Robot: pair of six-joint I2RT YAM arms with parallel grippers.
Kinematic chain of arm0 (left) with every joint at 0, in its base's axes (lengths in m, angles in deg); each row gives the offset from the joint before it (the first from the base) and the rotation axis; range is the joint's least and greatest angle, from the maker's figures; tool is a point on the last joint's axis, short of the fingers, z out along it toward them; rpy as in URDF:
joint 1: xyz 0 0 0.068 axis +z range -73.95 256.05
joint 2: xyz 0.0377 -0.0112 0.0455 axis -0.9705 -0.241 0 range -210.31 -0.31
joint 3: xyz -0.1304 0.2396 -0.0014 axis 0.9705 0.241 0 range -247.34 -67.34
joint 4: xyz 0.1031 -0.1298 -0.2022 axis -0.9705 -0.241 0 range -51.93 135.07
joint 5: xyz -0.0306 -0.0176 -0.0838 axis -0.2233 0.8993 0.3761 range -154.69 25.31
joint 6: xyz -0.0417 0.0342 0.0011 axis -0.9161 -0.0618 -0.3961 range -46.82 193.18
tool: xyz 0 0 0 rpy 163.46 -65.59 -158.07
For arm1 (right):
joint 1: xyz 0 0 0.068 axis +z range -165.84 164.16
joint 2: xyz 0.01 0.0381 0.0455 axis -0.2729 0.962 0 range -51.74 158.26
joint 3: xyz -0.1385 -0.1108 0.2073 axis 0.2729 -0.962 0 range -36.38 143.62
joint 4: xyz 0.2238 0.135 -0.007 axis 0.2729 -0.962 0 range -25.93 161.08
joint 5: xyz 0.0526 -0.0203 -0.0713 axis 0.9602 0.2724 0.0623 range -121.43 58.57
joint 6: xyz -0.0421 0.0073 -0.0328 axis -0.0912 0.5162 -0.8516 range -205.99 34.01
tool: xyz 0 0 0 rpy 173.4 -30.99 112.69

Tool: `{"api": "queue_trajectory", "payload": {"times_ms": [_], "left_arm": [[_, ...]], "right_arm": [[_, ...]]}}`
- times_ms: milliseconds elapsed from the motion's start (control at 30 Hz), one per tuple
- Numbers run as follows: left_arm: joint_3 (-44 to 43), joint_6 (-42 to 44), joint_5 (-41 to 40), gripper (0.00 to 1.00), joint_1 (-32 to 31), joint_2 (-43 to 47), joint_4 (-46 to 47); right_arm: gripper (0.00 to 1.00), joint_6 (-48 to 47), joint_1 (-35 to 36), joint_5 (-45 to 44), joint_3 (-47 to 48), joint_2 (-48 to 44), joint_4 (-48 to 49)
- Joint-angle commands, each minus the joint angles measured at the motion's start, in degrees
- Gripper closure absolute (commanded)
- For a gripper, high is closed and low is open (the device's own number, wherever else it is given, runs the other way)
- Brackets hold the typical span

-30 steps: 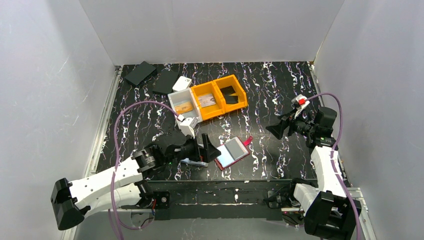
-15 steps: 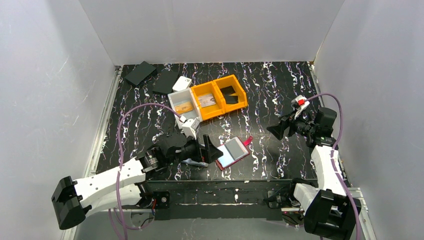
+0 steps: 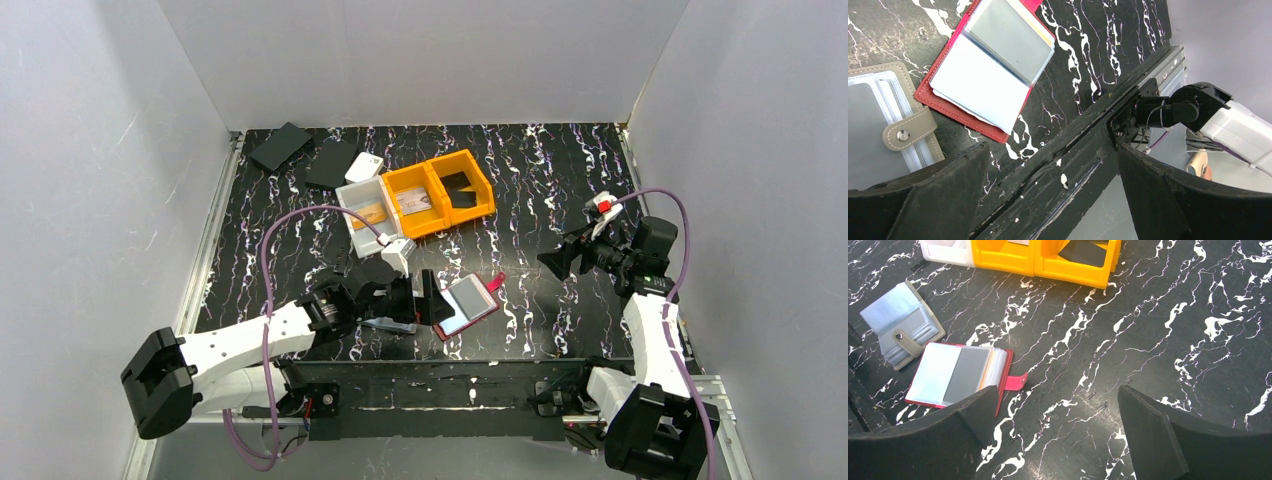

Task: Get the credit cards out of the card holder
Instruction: Remove the credit card from the card holder.

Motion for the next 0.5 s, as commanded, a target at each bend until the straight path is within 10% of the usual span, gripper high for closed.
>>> {"api": "queue_trajectory", "payload": {"times_ms": [0, 467], "left_arm": [[-1.94, -1.92, -0.20, 0.02, 0.33, -0.34, 0.55], [-10.39, -2.68, -0.45, 0.03, 0.40, -8.34, -9.20]], "right_arm": [[0.02, -1.33, -0.31, 0.51, 1.98, 0.36, -0.54], [0.02, -4.36, -0.31, 1.34, 3.84, 2.07, -4.61]]}}
